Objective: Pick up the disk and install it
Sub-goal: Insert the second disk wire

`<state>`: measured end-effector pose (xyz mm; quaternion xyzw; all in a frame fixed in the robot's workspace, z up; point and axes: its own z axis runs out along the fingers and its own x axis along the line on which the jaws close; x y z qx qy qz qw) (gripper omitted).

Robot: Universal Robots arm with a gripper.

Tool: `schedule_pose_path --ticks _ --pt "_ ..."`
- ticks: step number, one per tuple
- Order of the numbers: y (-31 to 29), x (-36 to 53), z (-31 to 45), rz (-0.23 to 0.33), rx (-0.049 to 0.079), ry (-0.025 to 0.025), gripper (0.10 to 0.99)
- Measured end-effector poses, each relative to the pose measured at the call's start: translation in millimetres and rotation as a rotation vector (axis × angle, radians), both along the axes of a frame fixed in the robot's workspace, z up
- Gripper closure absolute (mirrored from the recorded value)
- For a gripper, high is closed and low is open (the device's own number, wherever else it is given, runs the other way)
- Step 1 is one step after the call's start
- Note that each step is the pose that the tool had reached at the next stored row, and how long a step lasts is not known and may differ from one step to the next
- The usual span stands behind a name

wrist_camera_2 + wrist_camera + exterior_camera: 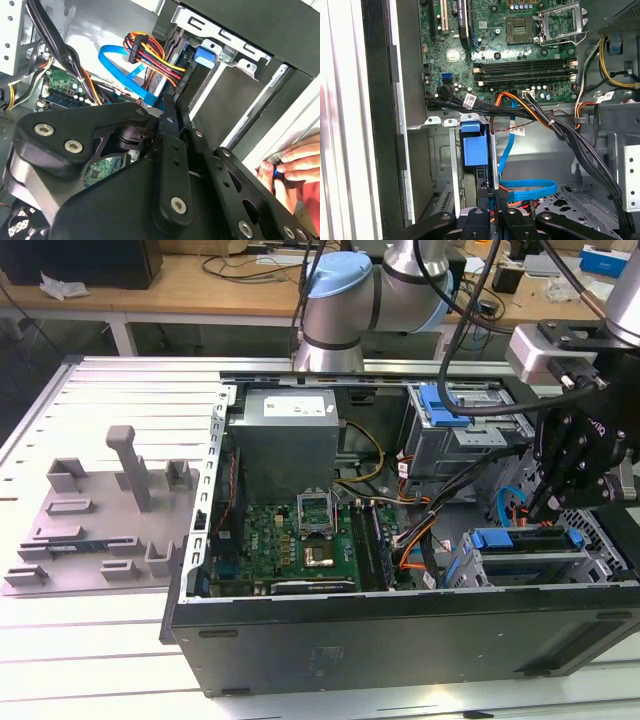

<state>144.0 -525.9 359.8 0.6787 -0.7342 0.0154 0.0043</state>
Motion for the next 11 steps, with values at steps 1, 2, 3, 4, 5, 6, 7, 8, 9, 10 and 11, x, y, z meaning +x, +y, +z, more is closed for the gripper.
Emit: schedule_pose_path --ticks 1,2,3,4,5,6,7,8,9,10,11 --pt "0.0 0.0 0.0 0.0 0.0 0.0 0.925" --pt "-0.1 0.0 0.0 0.0 0.0 0.0 0.925" --pt "-0.1 0.0 -0.1 0.0 0.0 0.0 0.925" --pt "-0.2 0.0 -0.3 0.0 0.001 0.0 0.925" --pt "-0.4 0.0 -0.6 0.0 0.005 0.0 0.925" --pt "-0.8 0.0 -0.7 0.0 0.01 0.0 0.925" --pt "-1.2 0.0 -0.9 0.0 0.015 0.0 0.925" --pt "-1.7 0.0 -1.3 0.0 0.02 0.0 0.925" --pt "-1.9 0.0 -1.6 0.0 0.022 0.0 0.925" --pt "-1.9 0.0 -1.7 0.0 0.022 0.0 0.925" --pt "-2.0 -0.1 -1.8 0.002 0.022 0.0007 0.925"
